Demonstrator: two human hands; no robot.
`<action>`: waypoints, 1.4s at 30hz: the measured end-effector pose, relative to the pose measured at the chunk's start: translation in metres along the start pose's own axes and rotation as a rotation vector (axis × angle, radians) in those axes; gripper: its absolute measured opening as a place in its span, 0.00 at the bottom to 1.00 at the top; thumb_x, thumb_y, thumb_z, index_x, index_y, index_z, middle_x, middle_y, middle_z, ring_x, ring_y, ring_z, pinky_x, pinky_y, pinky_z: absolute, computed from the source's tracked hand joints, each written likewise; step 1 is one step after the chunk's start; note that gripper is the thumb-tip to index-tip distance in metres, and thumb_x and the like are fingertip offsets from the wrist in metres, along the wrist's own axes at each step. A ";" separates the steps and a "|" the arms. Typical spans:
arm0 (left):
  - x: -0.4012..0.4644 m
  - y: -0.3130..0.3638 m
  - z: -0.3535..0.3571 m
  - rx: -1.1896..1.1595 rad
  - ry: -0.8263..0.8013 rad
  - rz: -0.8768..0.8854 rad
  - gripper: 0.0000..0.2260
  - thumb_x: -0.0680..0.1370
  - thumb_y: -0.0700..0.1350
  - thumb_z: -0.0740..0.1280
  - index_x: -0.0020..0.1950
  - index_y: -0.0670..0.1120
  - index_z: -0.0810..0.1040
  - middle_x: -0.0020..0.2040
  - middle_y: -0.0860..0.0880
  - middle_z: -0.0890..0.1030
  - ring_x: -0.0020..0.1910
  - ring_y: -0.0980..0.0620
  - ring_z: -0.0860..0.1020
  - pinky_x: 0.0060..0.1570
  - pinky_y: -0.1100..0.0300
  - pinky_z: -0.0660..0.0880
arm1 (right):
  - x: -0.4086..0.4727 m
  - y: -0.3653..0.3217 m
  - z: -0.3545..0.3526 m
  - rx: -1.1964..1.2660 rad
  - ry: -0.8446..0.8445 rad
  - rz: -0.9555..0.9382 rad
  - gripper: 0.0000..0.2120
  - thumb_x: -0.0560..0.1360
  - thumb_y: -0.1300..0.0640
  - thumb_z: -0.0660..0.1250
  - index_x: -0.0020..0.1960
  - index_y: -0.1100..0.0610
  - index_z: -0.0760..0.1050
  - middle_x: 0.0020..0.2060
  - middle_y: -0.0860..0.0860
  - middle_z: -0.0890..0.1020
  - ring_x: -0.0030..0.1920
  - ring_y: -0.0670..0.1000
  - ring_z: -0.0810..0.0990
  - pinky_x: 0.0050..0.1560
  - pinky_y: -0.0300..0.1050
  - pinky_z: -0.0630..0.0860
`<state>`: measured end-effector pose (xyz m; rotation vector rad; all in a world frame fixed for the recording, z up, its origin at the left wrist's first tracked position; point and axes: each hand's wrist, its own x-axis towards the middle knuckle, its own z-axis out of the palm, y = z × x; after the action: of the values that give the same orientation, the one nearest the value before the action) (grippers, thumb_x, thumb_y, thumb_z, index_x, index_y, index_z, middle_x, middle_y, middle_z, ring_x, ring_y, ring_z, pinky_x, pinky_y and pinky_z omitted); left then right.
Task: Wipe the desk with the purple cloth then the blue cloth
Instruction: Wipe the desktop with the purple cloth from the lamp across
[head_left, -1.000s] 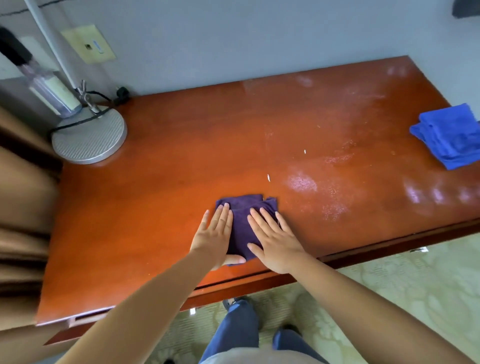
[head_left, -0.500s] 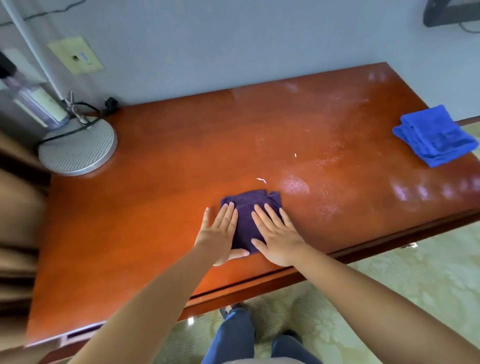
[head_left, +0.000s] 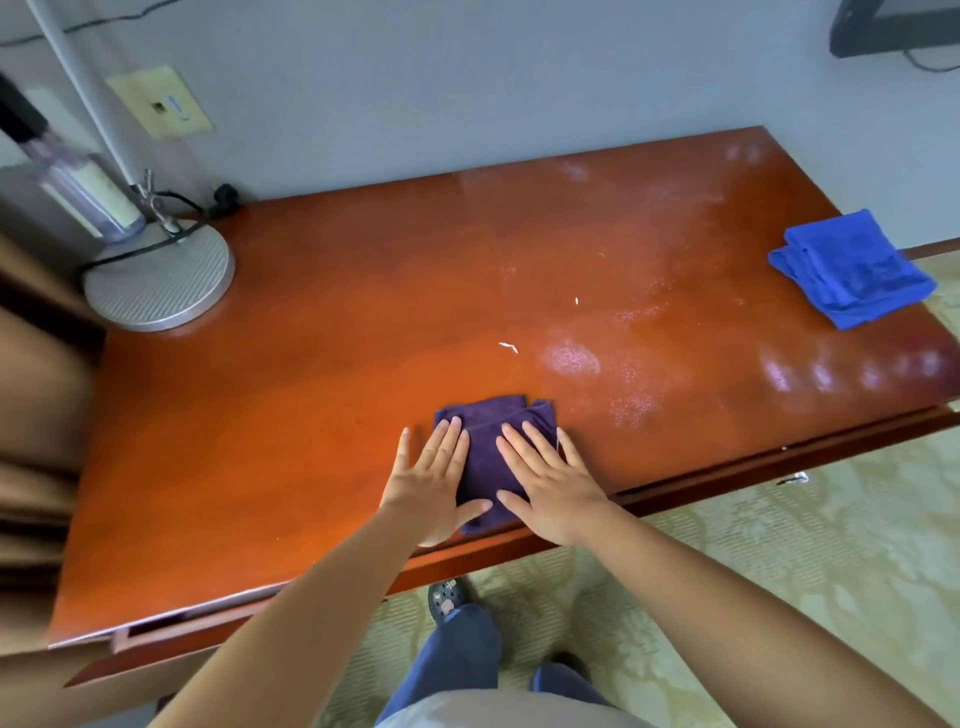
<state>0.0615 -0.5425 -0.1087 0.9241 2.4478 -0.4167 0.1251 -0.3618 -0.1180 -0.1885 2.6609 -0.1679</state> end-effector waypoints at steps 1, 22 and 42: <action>0.004 -0.002 -0.003 -0.001 0.002 0.006 0.39 0.77 0.69 0.40 0.76 0.44 0.31 0.76 0.47 0.31 0.75 0.50 0.31 0.72 0.39 0.35 | 0.003 0.002 -0.002 0.004 0.000 0.006 0.40 0.65 0.34 0.24 0.74 0.50 0.28 0.71 0.43 0.27 0.71 0.46 0.25 0.73 0.56 0.29; 0.112 -0.060 -0.061 0.030 0.024 0.032 0.39 0.78 0.69 0.42 0.76 0.44 0.32 0.77 0.47 0.31 0.76 0.50 0.32 0.72 0.38 0.35 | 0.105 0.041 -0.057 -0.005 0.010 0.128 0.32 0.81 0.39 0.41 0.76 0.51 0.31 0.73 0.45 0.29 0.74 0.48 0.29 0.74 0.57 0.32; 0.045 0.040 -0.065 -0.037 -0.120 -0.178 0.37 0.81 0.62 0.51 0.78 0.42 0.36 0.78 0.46 0.36 0.77 0.48 0.39 0.76 0.46 0.45 | 0.025 0.070 -0.030 -0.018 -0.054 -0.087 0.36 0.80 0.35 0.43 0.77 0.52 0.31 0.71 0.44 0.28 0.74 0.49 0.28 0.75 0.48 0.33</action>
<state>0.0380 -0.4610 -0.0828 0.6489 2.4266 -0.4720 0.0817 -0.2941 -0.1135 -0.3110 2.6032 -0.1642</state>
